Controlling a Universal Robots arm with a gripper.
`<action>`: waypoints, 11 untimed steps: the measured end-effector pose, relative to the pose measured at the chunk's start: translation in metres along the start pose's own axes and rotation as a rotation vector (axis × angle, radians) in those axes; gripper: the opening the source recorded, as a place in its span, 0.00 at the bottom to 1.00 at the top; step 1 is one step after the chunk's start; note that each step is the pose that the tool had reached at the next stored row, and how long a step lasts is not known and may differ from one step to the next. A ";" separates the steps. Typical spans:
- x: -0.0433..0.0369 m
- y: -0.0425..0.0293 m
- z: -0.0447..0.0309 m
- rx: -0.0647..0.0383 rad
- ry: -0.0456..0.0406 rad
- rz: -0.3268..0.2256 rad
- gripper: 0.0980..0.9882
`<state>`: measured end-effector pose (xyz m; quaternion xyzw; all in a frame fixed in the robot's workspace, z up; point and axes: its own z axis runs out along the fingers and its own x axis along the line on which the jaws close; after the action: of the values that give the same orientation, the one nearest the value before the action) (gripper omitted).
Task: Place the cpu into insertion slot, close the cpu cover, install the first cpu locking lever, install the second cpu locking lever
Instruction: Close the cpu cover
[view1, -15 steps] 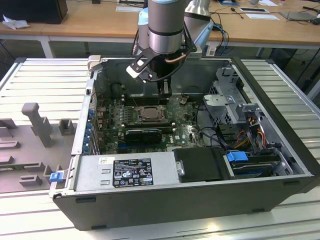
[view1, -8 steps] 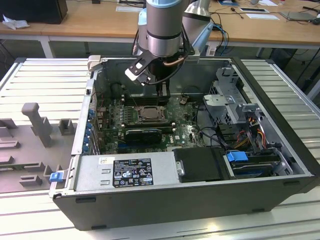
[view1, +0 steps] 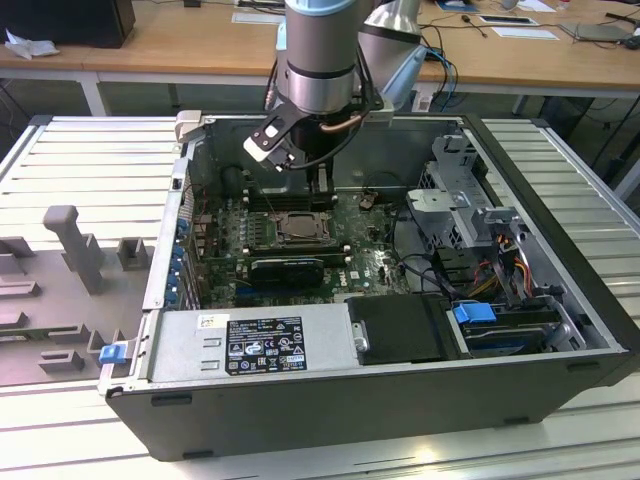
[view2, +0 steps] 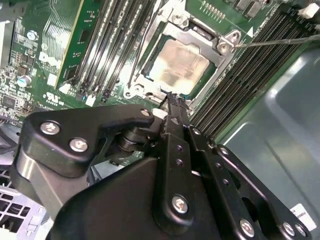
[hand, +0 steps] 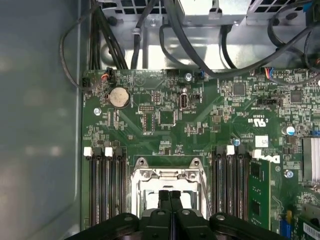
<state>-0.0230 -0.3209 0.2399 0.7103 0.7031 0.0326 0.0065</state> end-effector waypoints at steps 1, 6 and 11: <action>0.0000 -0.0026 -0.0001 0.000 0.0000 0.000 0.01; -0.0001 -0.0135 -0.0007 0.000 0.0000 0.000 0.01; -0.0002 -0.0176 -0.0010 0.000 -0.0001 0.000 0.01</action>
<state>-0.0406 -0.3209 0.2399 0.7103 0.7031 0.0326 0.0066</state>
